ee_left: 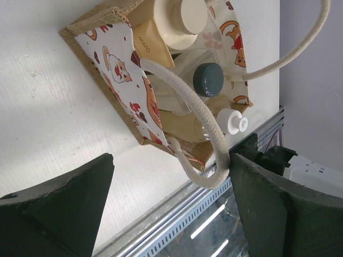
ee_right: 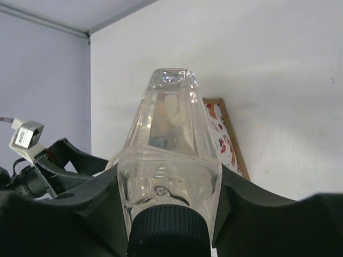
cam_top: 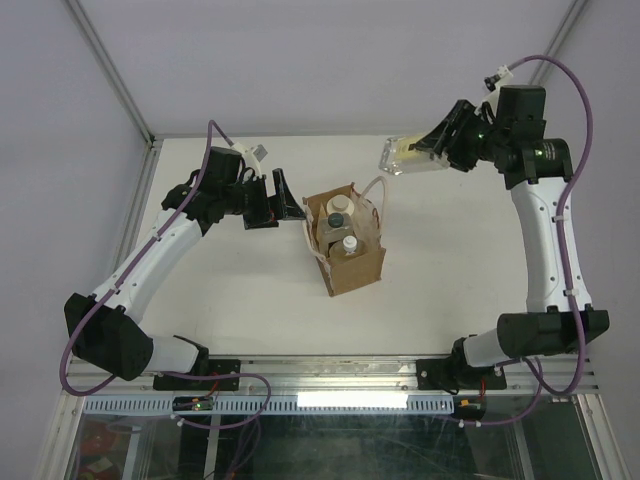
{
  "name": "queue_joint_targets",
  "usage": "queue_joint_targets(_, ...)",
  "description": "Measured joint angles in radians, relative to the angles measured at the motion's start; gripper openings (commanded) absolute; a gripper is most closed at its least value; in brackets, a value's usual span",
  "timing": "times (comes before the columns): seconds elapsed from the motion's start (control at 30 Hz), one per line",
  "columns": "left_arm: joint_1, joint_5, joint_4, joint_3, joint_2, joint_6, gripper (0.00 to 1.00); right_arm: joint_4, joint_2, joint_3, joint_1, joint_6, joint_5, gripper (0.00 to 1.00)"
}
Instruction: Take the personal care products out of the canvas bag
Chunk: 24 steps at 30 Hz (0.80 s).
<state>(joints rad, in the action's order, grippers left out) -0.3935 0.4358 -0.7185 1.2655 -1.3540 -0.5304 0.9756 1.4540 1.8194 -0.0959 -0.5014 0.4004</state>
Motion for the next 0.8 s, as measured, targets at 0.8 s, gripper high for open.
queue_joint_targets(0.8, 0.000, 0.000, 0.000, 0.000, 0.000, 0.006, 0.89, -0.130, -0.151, -0.523, 0.043, 0.116, -0.547, 0.00)
